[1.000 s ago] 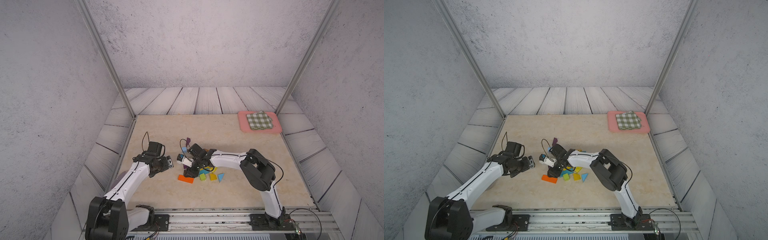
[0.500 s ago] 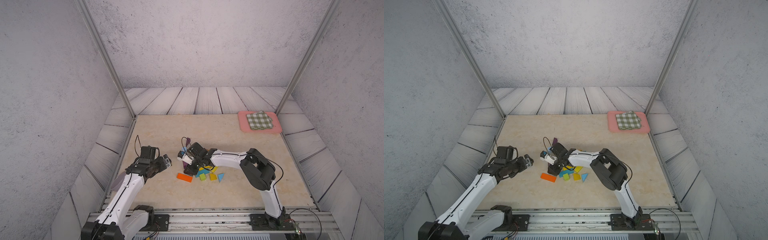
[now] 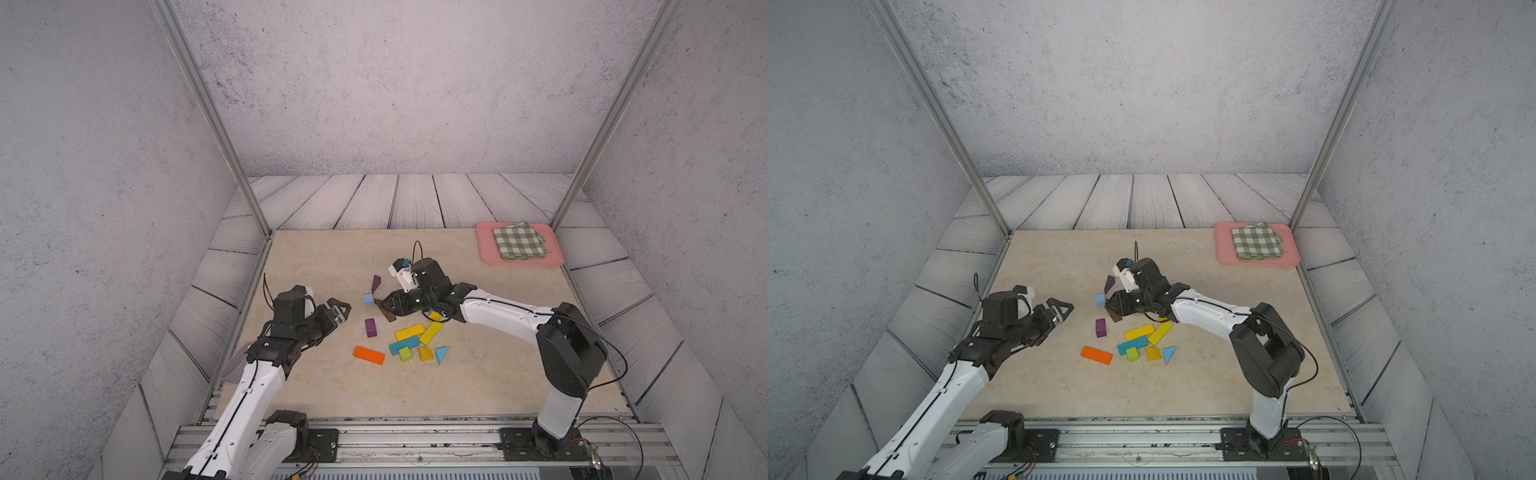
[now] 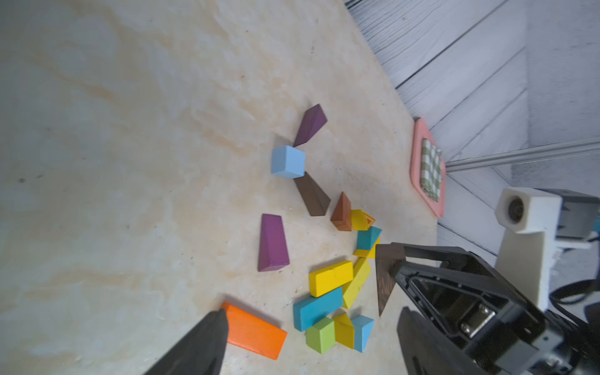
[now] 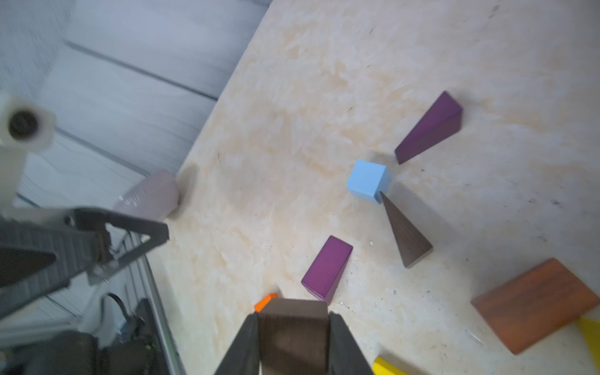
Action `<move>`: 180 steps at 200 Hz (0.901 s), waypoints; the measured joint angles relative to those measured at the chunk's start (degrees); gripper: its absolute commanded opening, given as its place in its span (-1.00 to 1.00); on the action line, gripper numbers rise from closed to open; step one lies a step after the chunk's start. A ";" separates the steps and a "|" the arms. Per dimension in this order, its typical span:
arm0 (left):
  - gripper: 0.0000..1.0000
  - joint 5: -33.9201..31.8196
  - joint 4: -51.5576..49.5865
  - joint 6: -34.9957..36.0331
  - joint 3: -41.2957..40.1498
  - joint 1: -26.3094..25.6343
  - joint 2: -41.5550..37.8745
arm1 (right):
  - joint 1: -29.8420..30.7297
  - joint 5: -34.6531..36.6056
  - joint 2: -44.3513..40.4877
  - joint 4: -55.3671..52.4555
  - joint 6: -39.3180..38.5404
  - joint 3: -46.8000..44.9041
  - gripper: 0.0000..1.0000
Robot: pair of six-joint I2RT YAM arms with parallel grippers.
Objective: Assemble a small pinwheel with building blocks
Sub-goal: Assemble the building block at the center of the board.
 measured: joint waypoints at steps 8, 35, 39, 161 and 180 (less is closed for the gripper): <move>0.62 0.72 1.03 -1.53 0.02 -0.57 -0.57 | -0.42 0.44 -0.59 1.51 3.45 -0.61 -0.73; 0.34 1.16 1.46 -4.42 2.08 -5.81 0.57 | -0.22 1.75 -1.29 7.96 13.09 -3.48 -0.76; 0.33 1.16 1.55 -4.61 2.69 -6.91 1.14 | -0.13 1.90 -1.29 8.79 14.12 -3.85 -0.76; -0.05 3.13 -2.54 3.41 16.09 -16.11 17.35 | 0.11 -2.36 -1.29 19.85 26.93 -5.77 -0.77; -0.08 3.17 -4.24 5.46 17.59 -16.11 18.86 | 0.11 -3.65 -1.29 20.35 27.34 -5.75 -0.78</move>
